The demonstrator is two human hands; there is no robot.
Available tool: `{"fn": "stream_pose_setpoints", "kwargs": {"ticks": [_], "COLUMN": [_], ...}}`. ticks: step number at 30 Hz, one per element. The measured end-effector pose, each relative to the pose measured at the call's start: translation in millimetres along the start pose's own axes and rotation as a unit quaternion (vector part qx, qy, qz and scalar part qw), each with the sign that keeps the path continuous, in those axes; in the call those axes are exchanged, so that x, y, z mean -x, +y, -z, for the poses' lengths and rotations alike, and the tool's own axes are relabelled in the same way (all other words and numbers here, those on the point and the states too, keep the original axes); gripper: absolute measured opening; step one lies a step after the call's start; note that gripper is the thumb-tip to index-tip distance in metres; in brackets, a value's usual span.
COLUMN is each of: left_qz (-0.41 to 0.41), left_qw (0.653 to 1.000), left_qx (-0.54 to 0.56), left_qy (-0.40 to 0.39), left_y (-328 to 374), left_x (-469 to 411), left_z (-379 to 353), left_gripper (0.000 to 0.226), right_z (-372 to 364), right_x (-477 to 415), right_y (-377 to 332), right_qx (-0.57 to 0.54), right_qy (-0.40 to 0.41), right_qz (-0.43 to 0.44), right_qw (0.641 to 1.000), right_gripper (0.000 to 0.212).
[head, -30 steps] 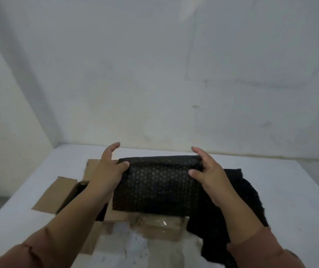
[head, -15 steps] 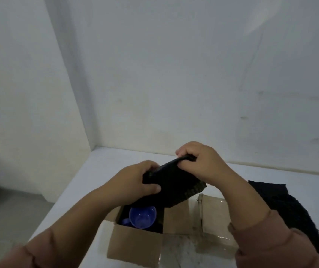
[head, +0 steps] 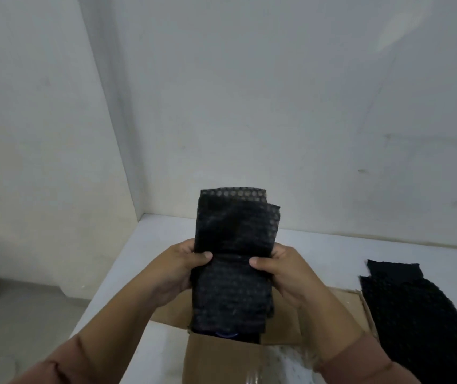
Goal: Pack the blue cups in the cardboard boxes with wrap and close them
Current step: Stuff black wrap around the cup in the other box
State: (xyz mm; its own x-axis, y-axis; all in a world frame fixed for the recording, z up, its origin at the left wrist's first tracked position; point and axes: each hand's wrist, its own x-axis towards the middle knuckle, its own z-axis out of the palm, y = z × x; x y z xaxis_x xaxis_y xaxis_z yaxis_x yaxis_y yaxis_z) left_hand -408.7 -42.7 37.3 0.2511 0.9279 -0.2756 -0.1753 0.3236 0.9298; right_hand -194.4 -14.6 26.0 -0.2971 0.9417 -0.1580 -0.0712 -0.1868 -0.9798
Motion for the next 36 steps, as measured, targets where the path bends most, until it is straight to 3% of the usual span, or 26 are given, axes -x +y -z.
{"fn": "stream_pose_setpoints", "kwargs": {"ticks": [3, 7, 9, 11, 13, 15, 16, 19, 23, 25, 27, 30, 34, 36], "left_qz": [-0.003, 0.037, 0.074, 0.077, 0.066, 0.042, 0.033, 0.015, 0.007, 0.013, 0.021, 0.024, -0.002, -0.004], "left_qw": [1.0, 0.995, 0.997, 0.997, 0.997, 0.998, 0.998, 0.999, 0.999, 0.999, 0.999, 0.969, 0.911, 0.908], "left_qx": [0.029, 0.088, 0.038, -0.014, -0.013, 0.02, 0.036, 0.042, 0.026, 0.031, -0.022, -0.239, -0.397, -0.405], "left_qy": [0.002, 0.029, 0.003, -0.005, 0.024, 0.037, 0.037, 0.028, 0.019, 0.001, 0.011, 0.061, 0.114, 0.11], "left_y": [-4.1, -8.0, -11.6, -13.9, -16.2, -17.0, -17.7, -18.6, -21.4, -21.2, -19.7, -19.8, -27.2, -29.1], "left_x": [-1.0, -5.9, -8.1, -8.3, -9.7, -9.9, -10.5, -10.7, -7.9, -6.6, -5.9, -6.9, -10.7, -12.5], "left_z": [12.0, 21.1, 21.1, 17.7, 16.6, 17.4, 19.3, 22.1, 29.3, 33.8, 32.6, 18.8, 3.2, 1.7], "left_gripper": [0.022, 0.034, 0.049, 0.045, 0.038, 0.036, 0.035, 0.03, 0.034, 0.036, 0.035, 0.025, 0.026, 0.028], "right_z": [3.5, 5.4, 6.0, 7.4, 9.2, 10.9, 11.3, 10.0, 8.7, 10.4, 10.4, 5.5, -5.5, -4.5], "right_x": [-1.8, -7.8, -11.7, -16.1, -17.4, -17.6, -16.3, -15.7, -17.1, -19.0, -18.9, -19.1, -19.2, -19.2], "right_y": [-5.4, -7.0, -3.9, -0.7, 3.2, 7.0, 9.1, 12.5, 8.9, 5.6, 1.5, 2.0, 9.0, 12.6], "right_qx": [0.059, 0.099, 0.09, 0.109, 0.123, 0.063, 0.04, 0.044, 0.047, 0.033, 0.057, 0.257, 0.362, 0.363], "right_qy": [-0.028, -0.039, -0.028, -0.012, -0.027, -0.058, -0.074, -0.067, -0.032, -0.047, -0.064, -0.056, -0.058, -0.049], "right_qz": [0.018, 0.026, 0.025, 0.014, 0.013, -0.033, -0.051, -0.056, -0.063, -0.045, -0.039, 0.006, 0.025, 0.022], "right_qw": [0.998, 0.994, 0.995, 0.994, 0.992, 0.996, 0.995, 0.995, 0.996, 0.997, 0.996, 0.965, 0.93, 0.93], "right_gripper": [0.031, 0.035, 0.026, 0.021, 0.034, 0.065, 0.07, 0.039, 0.05, 0.034, 0.019, 0.008, 0.051, 0.051]}}
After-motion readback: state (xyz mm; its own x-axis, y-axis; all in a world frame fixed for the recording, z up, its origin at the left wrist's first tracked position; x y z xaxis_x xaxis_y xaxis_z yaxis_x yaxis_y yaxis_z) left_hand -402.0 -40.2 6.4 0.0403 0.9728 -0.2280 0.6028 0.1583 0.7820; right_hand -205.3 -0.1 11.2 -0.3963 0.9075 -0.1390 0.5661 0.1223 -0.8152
